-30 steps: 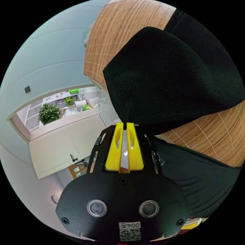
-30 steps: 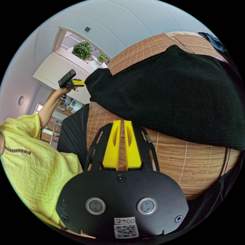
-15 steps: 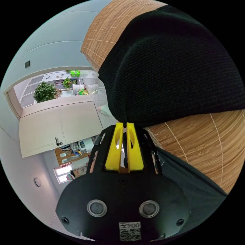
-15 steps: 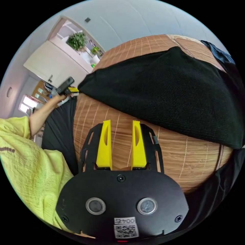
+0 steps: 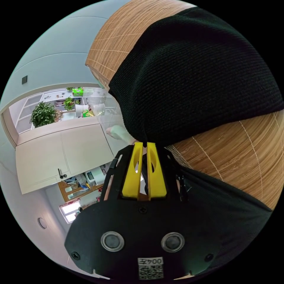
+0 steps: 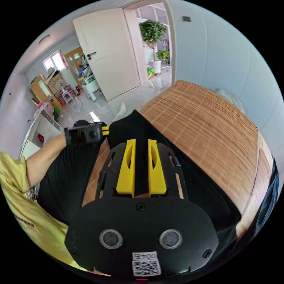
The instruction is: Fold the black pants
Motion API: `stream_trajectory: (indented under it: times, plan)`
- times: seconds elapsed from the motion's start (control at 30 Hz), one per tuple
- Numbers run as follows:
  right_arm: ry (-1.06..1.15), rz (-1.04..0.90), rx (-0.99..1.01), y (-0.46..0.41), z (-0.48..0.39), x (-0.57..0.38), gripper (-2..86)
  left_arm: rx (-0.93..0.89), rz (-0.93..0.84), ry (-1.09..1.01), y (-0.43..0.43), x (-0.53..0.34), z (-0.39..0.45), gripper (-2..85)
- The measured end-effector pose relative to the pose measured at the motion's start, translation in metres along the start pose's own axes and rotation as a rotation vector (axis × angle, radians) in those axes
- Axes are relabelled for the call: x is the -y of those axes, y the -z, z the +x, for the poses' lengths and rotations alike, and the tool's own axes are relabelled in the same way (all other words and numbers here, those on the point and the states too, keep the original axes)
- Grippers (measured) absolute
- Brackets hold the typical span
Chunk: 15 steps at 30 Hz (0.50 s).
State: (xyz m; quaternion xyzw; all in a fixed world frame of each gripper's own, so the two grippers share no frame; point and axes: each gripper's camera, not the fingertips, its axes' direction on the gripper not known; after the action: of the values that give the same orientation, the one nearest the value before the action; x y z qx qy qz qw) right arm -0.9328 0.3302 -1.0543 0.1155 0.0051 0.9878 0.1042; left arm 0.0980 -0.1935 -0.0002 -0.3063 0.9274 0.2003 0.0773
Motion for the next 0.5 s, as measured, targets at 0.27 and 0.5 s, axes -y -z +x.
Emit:
stream_trajectory:
  times: [0.27, 0.5]
  plan:
    - [0.189, -0.195, -0.049, -0.099, -0.02, 0.186, 11.2, -0.019, -0.023, 0.004, -0.001, -0.003, -0.021, 1.8]
    - [0.222, -0.342, 0.02, -0.131, -0.011, 0.242, 8.2, -0.088, -0.032, 0.038, -0.007, -0.008, -0.046, 1.8]
